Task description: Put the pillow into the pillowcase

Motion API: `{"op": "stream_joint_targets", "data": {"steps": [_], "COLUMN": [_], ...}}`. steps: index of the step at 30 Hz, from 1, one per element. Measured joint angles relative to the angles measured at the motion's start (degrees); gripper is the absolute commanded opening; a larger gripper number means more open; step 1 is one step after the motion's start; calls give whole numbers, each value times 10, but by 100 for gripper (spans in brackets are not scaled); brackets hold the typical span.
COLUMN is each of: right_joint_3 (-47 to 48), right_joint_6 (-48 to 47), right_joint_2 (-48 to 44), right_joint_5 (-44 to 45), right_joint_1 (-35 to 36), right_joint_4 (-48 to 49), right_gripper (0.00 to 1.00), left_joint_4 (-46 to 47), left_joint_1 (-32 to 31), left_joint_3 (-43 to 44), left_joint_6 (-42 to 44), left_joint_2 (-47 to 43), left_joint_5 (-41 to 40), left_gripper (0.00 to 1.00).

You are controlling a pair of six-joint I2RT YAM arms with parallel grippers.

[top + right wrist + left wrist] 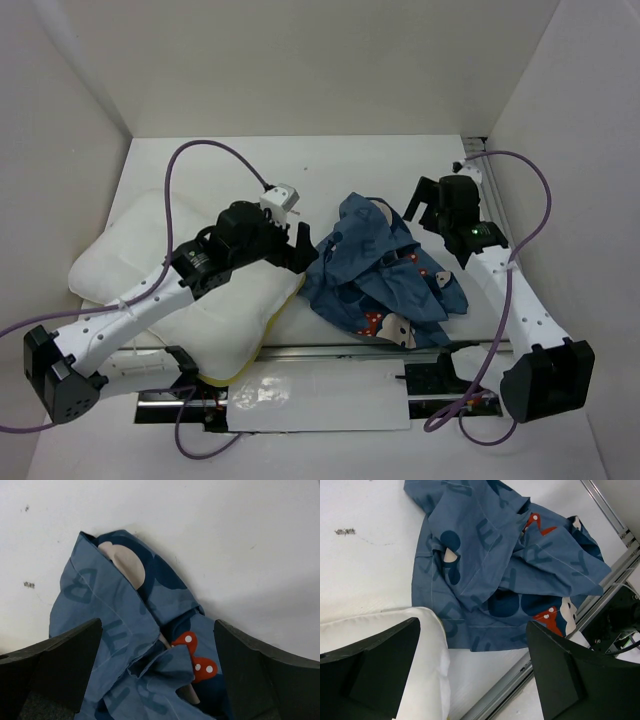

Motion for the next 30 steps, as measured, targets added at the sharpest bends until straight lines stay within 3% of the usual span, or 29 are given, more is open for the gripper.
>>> {"op": "stream_joint_targets", "data": {"steps": [6,11,14,21,30], "right_joint_3": [-8,-21,-29,-46,-95], "right_joint_6": [5,16,22,37,41], "right_joint_2": [-62,-105,-114,-113,-126], "right_joint_5": [27,64,66,65,4], "right_joint_1": [1,5,5,6,6], "right_joint_4": [2,-5,-10,-42,-66], "right_gripper": [100,100,100,100,100], "left_joint_4": [10,43,48,29,-7], "left_joint_1": [-40,-71,-92,-159,-154], "left_joint_3": [46,58,79,199,285], "left_joint_6": [16,36,44,61,71], "left_joint_2": [64,140,198,369,482], "left_joint_5": [-7,37,47,-18,-113], "left_gripper": [100,100,93,78,77]}}
